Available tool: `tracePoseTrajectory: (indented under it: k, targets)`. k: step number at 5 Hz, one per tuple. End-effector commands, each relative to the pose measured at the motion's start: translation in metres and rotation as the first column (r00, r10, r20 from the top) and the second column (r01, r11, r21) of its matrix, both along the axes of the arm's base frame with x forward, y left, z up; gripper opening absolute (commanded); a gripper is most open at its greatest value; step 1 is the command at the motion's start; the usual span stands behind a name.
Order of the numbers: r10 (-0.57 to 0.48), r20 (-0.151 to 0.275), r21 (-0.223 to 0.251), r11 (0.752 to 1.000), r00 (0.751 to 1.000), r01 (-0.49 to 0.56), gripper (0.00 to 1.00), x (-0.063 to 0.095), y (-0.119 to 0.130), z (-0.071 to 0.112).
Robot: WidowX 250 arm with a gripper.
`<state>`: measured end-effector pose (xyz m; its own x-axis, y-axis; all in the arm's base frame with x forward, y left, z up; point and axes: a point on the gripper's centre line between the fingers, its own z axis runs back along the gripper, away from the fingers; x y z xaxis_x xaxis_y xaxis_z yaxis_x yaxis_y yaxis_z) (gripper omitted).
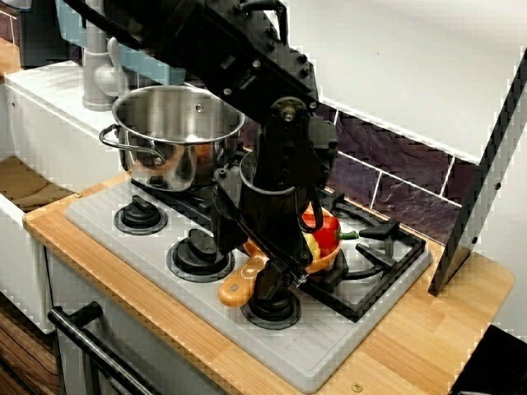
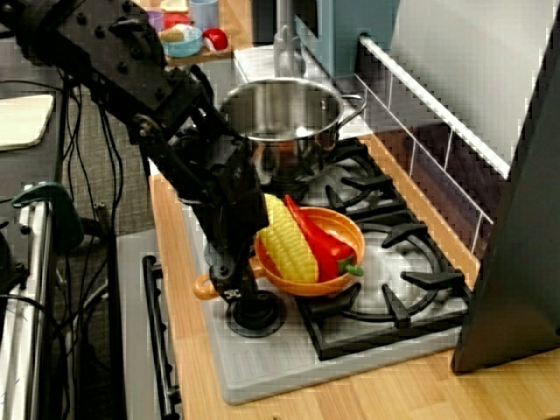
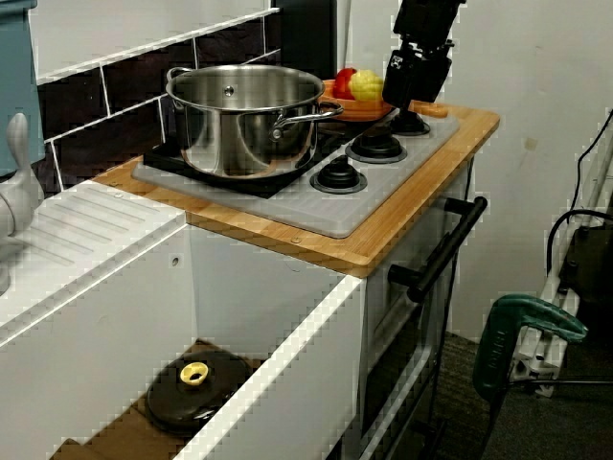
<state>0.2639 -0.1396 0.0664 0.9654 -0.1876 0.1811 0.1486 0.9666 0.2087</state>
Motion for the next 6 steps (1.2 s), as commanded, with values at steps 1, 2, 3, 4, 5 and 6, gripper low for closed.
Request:
tracePoseTrajectory:
  k: [1,2,3,4,5,6]
  targets:
    - [-0.005,0.018,-0.036,0.999,1.000,0.005,1.00,0.0055,-0.0072,0.0084]
    - [-0.011,-0.001,-0.037,0.999,1.000,0.011,1.00,0.0061,-0.0084,0.0039]
    - [-0.019,0.002,-0.031,0.999,1.000,0.019,1.00,0.0058,-0.0112,0.0005]
    - [-0.018,-0.014,-0.034,0.999,1.000,0.018,1.00,0.0086,-0.0123,-0.0014]
    - [-0.018,-0.026,-0.044,0.999,0.999,0.017,1.00,0.0091,-0.0120,0.0000]
    - [-0.023,-0.035,-0.052,0.998,0.999,0.021,1.00,0.0084,-0.0117,0.0012]
